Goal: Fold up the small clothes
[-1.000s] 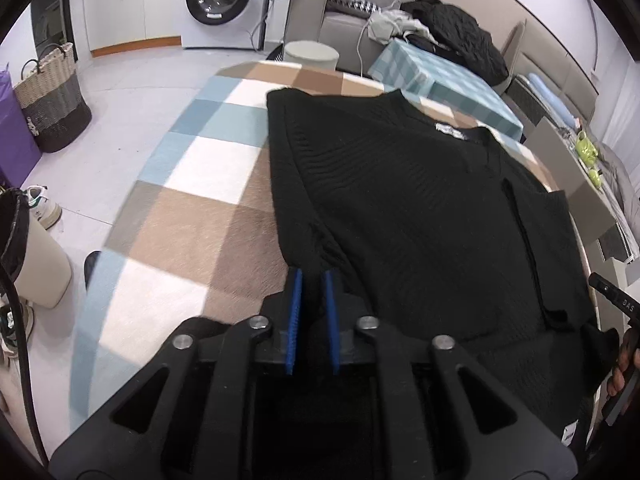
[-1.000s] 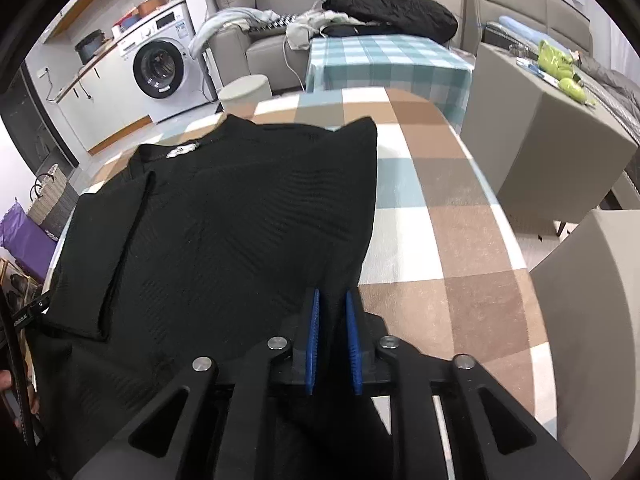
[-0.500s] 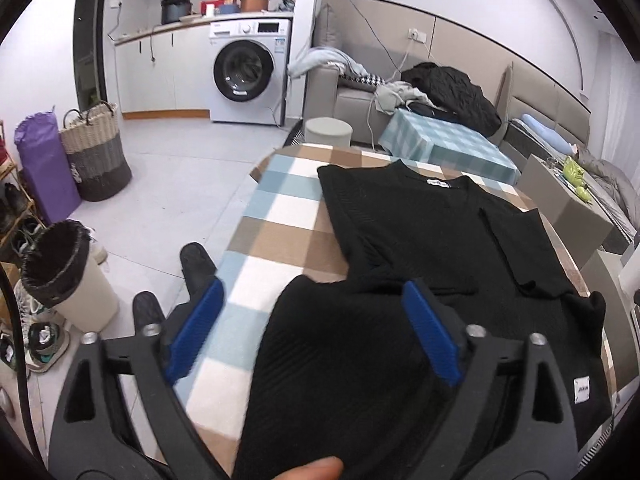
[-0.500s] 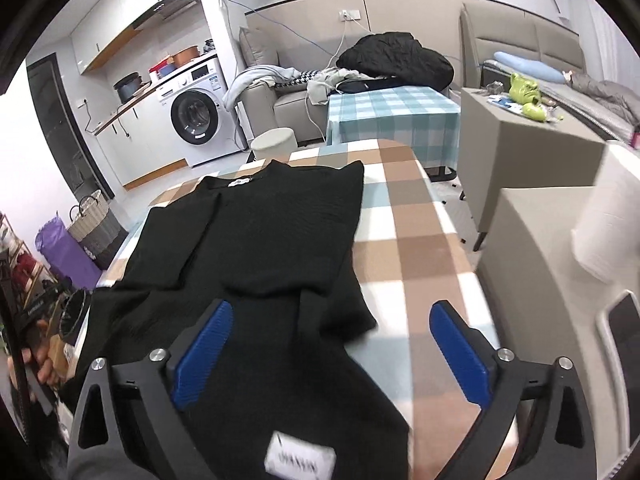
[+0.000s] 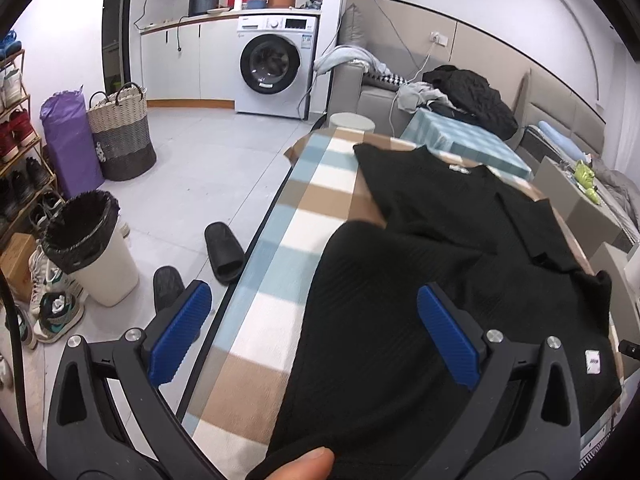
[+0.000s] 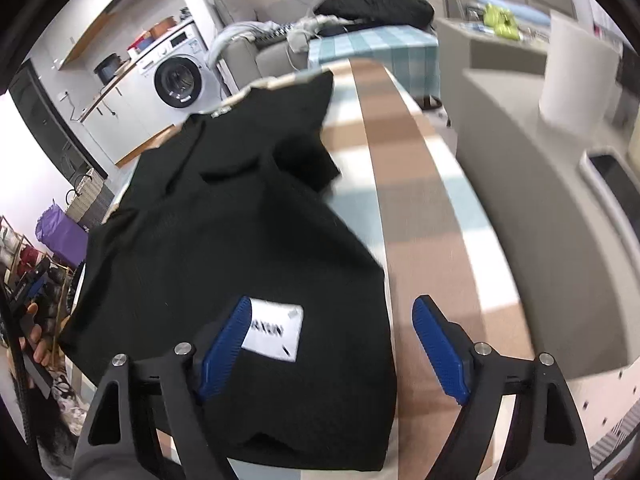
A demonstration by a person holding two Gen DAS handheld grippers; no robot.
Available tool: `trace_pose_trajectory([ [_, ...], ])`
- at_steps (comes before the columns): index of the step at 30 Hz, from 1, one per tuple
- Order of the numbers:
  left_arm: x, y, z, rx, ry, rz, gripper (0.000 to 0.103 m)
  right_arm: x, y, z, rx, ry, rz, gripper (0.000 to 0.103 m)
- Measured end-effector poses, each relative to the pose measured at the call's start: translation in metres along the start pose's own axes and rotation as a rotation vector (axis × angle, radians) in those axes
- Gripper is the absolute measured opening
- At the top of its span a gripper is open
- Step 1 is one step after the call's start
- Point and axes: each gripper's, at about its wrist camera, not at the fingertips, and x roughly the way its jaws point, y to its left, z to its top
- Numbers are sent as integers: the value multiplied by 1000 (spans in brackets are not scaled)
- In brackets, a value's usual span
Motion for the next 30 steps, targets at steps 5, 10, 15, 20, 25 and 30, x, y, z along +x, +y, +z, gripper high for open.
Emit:
trace_pose_trajectory([
  [5,13,0,-10,-4,23,13,102,13,2,-5,-34,22,-20,73],
  [10,25,0,-13,-10,42,24,102,25,9,-10,-80,27,-95,35],
  [15,36,0,-10,-8,58,30,102,9,9,-12,-89,-18,-76,4],
  [20,41,4,-14,-9,88,38,102,-17,-23,-19,15,-41,-108,3],
  [25,46,4,-22,-4,123,26,102,-21,-43,-18,98,-29,-87,10],
  [30,47,6,-25,-24,128,15,102,-11,-32,-22,78,13,4,40],
])
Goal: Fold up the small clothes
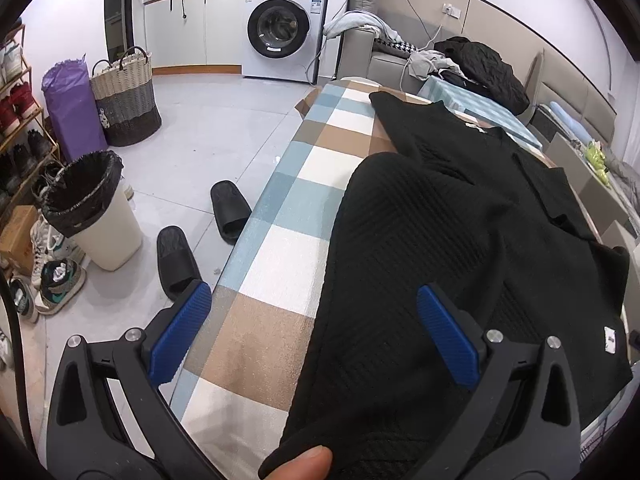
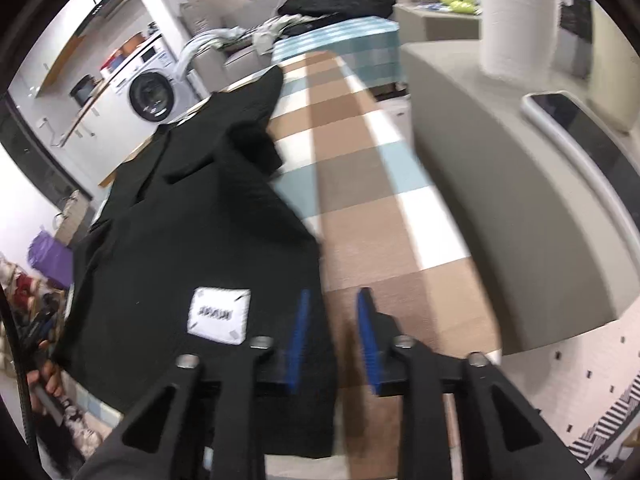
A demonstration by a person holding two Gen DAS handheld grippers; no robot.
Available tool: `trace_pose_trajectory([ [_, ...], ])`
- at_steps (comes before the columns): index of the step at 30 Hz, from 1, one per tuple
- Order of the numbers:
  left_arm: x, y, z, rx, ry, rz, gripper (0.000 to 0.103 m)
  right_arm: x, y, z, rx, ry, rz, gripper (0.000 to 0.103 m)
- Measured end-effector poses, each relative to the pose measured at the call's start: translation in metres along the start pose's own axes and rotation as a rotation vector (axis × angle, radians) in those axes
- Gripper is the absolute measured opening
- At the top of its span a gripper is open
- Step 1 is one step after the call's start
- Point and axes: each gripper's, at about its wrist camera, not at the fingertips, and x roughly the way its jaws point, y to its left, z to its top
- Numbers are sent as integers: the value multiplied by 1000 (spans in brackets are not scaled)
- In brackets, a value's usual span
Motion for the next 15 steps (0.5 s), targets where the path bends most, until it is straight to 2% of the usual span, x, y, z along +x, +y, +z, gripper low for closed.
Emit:
trace_pose_trajectory([
  [4,0,0,-1,0,-1,4,102,19,10,-2,-38,40,-22,44],
  [8,2,0,-1,1,-5,5,102,27,27,-1,-123,18,-65,43],
  [10,4,0,-2,-4,-2,5,102,33,36,-2,-179,3,-85,34],
  [12,5,1,-2,-8,4,4,102,37,44,-2,-218,1,-83,7],
  [15,5,1,-1,-4,0,12,102,20,51,-4,-234,-54,-20,6],
])
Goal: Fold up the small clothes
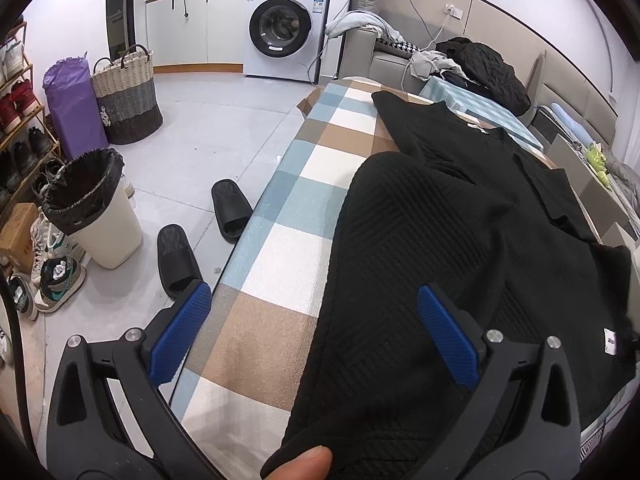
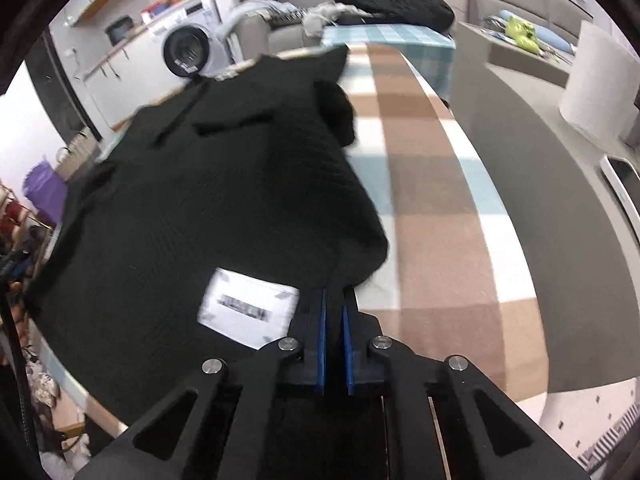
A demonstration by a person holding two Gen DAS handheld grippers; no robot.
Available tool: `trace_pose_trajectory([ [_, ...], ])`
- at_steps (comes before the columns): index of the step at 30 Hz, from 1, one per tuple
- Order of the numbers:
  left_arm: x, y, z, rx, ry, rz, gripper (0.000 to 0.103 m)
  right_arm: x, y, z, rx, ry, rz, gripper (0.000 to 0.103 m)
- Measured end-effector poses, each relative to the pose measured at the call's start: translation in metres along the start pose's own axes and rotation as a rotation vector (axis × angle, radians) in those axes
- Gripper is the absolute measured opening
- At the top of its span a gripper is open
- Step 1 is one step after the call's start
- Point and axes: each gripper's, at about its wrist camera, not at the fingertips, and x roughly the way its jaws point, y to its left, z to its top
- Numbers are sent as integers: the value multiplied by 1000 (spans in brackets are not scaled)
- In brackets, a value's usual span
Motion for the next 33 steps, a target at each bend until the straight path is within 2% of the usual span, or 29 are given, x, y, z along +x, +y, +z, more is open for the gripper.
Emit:
trace_pose_trajectory([
  [3,-2,1,0,-6,-1,-1,102,-41,-25,-10,93,-76,82,6],
  [6,-1,0,-1,-11,8,-23,102,-54,-40,-20,126,-75,43,6],
  [9,5,-6,-3,3,37,-34,102,-48,-49,-21,174,-55,22,6],
  [13,8,-9,-9,9,71,-54,102,-40,-44,-18,153,-32,22,6],
  [16,6,-7,-14,0,83,-58,102,-33,-47,-17,154,-7,15,19],
  [18,7,-4,-16,-11,94,-58,102,-28,-47,-17,151,3,14,32],
  [20,9,-4,-16,-14,107,-50,102,-24,-45,-17,143,16,12,40],
  [23,17,-7,-13,-5,131,-55,99,-10,-42,-11,119,27,-13,41],
  [25,23,-12,-11,13,157,-50,89,-1,-41,-4,108,28,-32,41],
  [27,30,-17,-9,28,181,-53,86,6,-39,7,92,20,-32,41],
  [33,38,-26,0,45,205,-80,86,27,-33,40,55,24,-26,41],
])
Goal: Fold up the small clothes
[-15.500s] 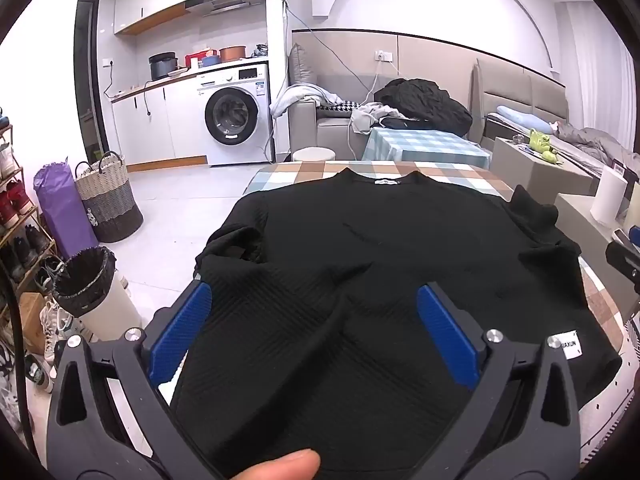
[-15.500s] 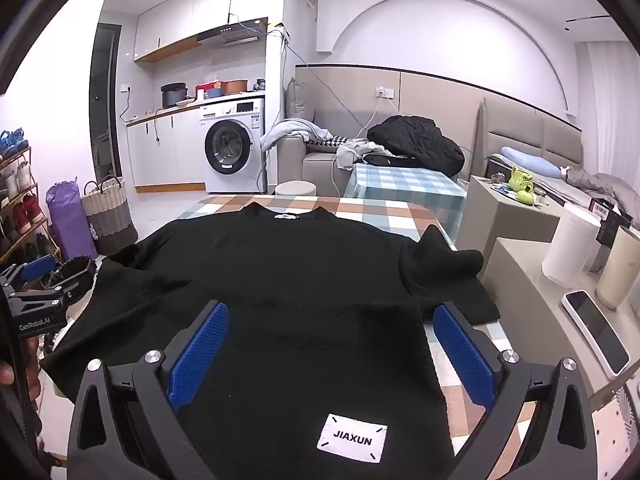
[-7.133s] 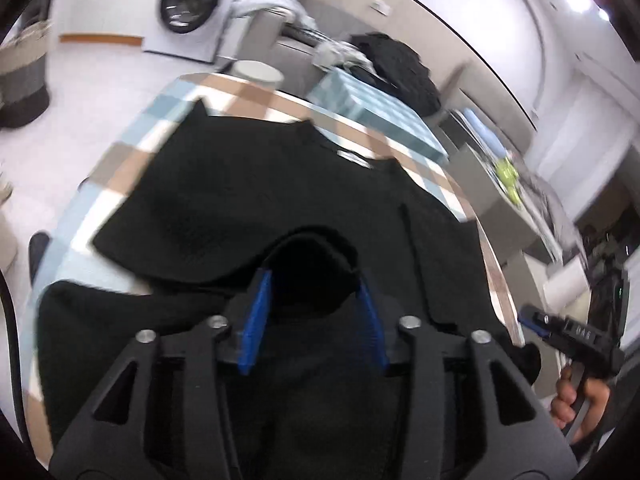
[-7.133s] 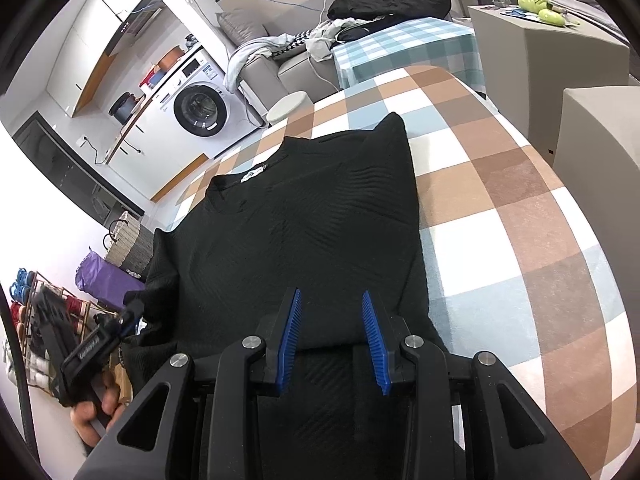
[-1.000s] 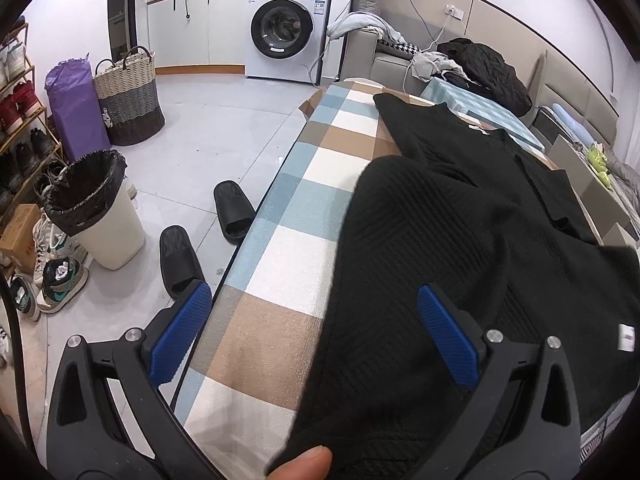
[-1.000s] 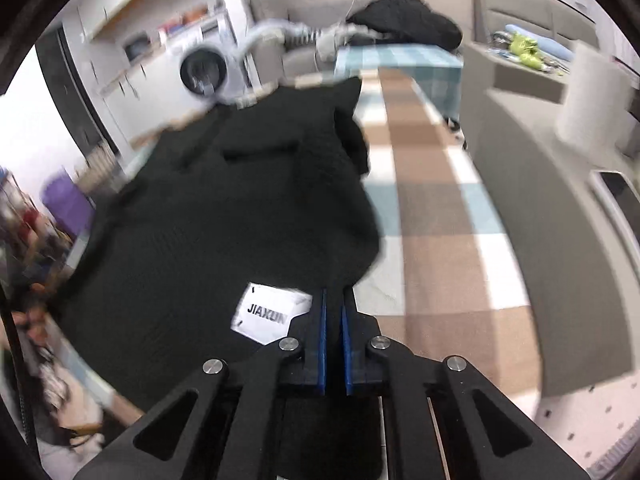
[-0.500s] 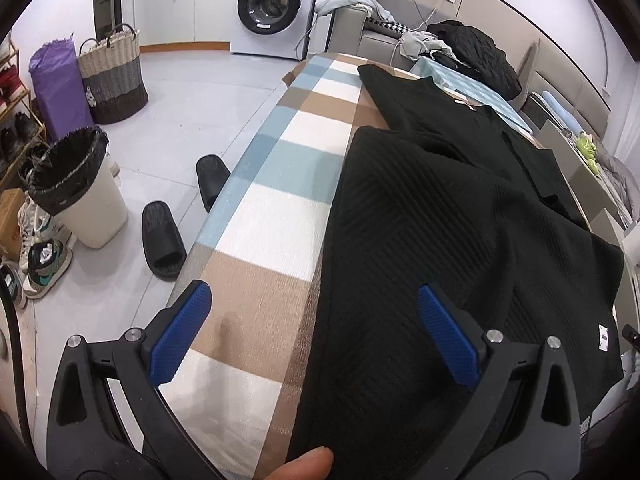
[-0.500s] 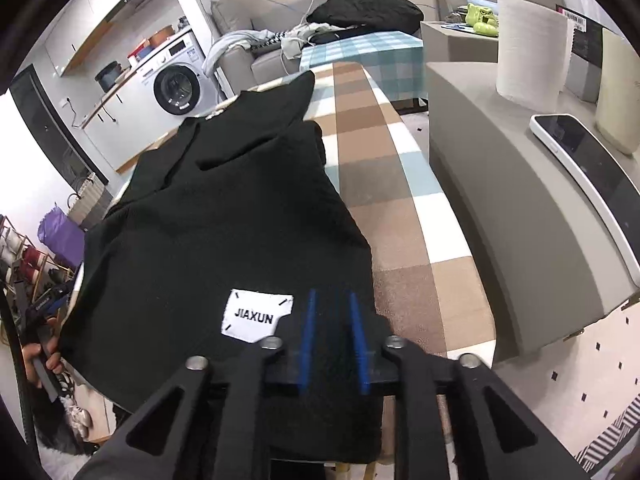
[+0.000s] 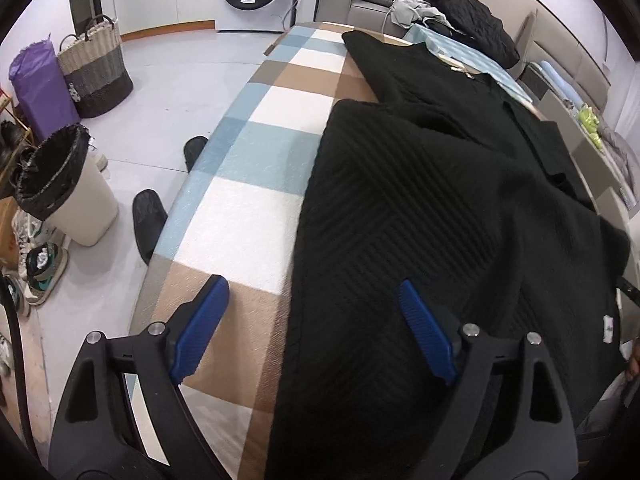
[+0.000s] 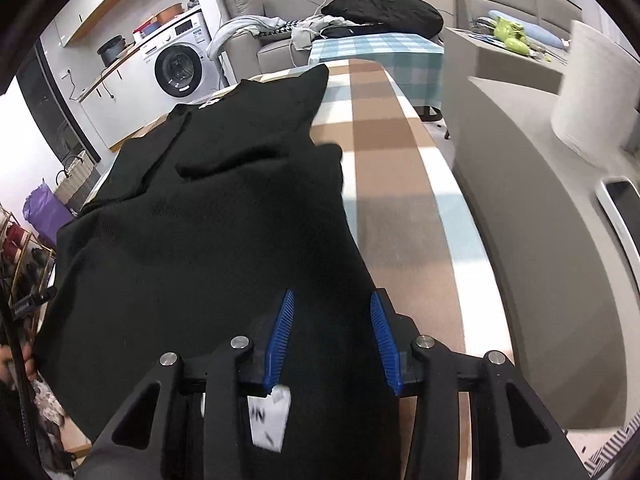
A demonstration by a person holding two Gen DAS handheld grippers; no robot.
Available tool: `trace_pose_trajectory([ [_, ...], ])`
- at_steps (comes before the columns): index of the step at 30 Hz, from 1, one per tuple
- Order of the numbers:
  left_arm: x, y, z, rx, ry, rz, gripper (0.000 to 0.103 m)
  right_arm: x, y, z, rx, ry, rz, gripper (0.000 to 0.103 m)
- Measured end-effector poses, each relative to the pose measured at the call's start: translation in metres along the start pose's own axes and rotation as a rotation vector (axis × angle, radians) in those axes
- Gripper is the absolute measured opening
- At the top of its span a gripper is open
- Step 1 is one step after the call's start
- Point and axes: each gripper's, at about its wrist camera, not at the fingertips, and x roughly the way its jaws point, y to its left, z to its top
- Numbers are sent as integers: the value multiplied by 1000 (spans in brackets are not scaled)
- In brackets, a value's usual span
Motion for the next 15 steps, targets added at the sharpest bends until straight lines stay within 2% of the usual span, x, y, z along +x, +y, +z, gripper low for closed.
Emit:
trace_pose_trajectory([
  [5,-4,3,15,-17,-15,-56,86,1,1,11,-7,3,21,42],
  [10,14,-6,32,9,16,-57,86,5,-2,15,-1,18,30,42],
  [12,25,-9,37,12,38,-38,80,6,-3,17,-6,24,30,42],
  [15,32,-15,43,34,8,-21,69,10,-2,19,-11,30,39,42],
])
